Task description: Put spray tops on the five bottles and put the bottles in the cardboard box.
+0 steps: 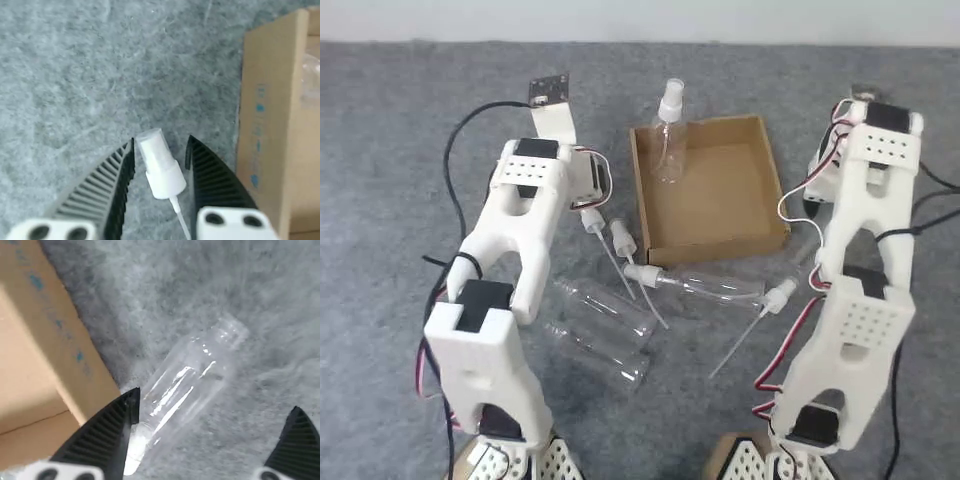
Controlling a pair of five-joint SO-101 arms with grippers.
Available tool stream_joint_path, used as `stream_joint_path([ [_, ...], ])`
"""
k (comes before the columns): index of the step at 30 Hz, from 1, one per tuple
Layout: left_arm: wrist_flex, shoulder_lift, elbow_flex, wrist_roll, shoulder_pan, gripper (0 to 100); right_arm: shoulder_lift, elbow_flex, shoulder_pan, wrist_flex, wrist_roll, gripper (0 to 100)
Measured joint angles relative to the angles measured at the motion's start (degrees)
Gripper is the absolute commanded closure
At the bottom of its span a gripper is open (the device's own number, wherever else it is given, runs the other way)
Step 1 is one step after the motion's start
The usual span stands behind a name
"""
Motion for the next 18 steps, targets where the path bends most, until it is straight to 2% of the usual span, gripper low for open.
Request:
stream_joint_path([
  [18,0.00,0.09,4.92,0.00,0.35,85,1.23,1.23,-0.79,-2.29,-3.69,61.5],
])
